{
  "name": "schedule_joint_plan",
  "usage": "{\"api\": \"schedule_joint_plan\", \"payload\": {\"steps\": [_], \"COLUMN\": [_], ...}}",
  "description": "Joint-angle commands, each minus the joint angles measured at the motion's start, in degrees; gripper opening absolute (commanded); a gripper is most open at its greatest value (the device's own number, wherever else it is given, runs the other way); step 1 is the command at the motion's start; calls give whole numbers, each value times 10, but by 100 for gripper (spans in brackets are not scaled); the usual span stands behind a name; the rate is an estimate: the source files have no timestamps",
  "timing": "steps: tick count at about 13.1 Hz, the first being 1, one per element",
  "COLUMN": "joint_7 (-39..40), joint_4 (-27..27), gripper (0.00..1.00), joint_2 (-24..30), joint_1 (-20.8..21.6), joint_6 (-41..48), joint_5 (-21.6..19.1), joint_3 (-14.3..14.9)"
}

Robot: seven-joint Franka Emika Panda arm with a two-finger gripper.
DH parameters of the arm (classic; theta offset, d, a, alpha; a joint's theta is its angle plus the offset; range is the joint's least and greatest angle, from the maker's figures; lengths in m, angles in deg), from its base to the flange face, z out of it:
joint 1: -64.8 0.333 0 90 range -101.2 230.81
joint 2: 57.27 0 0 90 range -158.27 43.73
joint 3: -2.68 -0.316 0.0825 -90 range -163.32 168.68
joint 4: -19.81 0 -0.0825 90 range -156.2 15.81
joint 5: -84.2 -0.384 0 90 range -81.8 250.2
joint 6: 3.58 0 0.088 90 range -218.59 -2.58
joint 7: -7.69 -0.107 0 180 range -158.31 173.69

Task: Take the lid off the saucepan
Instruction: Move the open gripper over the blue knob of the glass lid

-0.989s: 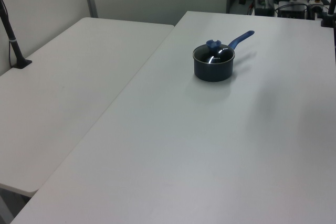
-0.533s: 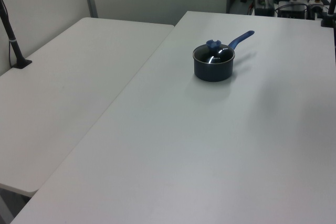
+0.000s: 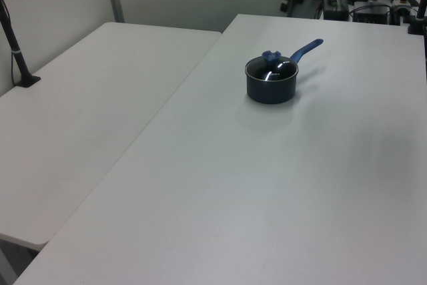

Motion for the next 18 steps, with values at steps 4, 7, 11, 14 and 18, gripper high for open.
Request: {"api": "schedule_joint_plan", "payload": {"steps": [4, 7, 11, 14, 18], "joint_7": [17, 70, 67, 62, 67], "joint_4": [-4, -5, 1, 1, 0], "gripper": [100, 100, 100, 100, 100], "joint_2": [-39, -47, -74, -95, -121], "joint_1": [28, 25, 23, 17, 12], "joint_6": [-36, -37, -48, -70, -109], "joint_5": [43, 39, 34, 29, 20], "joint_3": [-1, 3, 8, 8, 7]}}
